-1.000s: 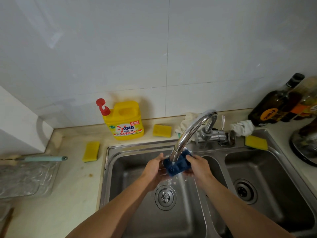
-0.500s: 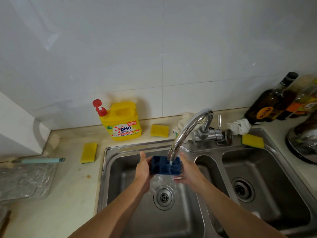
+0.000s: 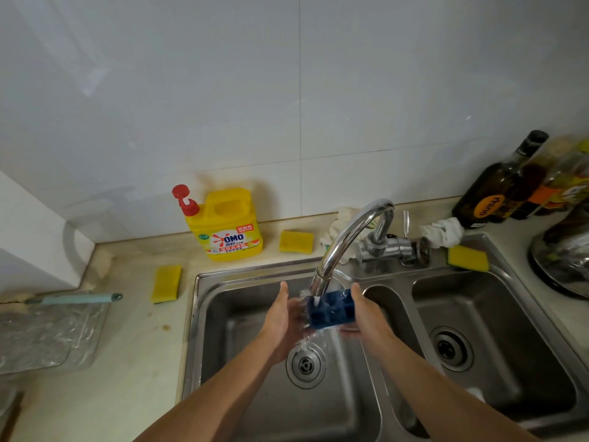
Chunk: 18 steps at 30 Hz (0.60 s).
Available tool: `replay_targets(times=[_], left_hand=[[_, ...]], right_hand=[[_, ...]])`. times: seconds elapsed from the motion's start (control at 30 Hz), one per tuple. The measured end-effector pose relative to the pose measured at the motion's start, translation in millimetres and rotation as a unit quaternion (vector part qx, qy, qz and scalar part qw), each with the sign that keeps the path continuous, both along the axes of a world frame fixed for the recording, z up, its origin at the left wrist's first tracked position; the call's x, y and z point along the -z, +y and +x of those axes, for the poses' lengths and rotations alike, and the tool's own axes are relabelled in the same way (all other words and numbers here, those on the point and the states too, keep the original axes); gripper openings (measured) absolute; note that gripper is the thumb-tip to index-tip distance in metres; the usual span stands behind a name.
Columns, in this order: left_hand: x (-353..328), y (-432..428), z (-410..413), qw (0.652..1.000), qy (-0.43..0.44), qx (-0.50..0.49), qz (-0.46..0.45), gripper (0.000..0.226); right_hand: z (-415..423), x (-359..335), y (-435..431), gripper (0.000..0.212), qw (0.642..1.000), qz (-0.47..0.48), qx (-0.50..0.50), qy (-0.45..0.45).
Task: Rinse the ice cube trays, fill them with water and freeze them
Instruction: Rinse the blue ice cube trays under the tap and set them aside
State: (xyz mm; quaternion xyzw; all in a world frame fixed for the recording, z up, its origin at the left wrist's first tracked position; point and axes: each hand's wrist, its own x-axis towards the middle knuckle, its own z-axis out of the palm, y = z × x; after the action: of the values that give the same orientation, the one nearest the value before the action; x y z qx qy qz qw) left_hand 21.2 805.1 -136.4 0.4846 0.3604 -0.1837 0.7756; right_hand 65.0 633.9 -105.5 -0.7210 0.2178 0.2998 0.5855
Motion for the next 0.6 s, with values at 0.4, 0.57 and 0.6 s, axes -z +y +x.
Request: replay_targets(times=[0.4,0.57,0.6], left_hand=[[-8,13,2,0.993,0.003,-0.079,0.085,0.069],[-8,8,0,0.995,0.001,-0.038,0.094,0.07],[-5,6,-2,0.997,-0.006,-0.02,0.074,0.072]], right_hand=[[-12,-8,16,0.052,0.998,0.046,-0.033,-0.002],[-12,-8,11,0.052,0.996,0.084,0.016,0.037],[-10,-10,11,0.05,0.997,0.063,0.036,0.037]])
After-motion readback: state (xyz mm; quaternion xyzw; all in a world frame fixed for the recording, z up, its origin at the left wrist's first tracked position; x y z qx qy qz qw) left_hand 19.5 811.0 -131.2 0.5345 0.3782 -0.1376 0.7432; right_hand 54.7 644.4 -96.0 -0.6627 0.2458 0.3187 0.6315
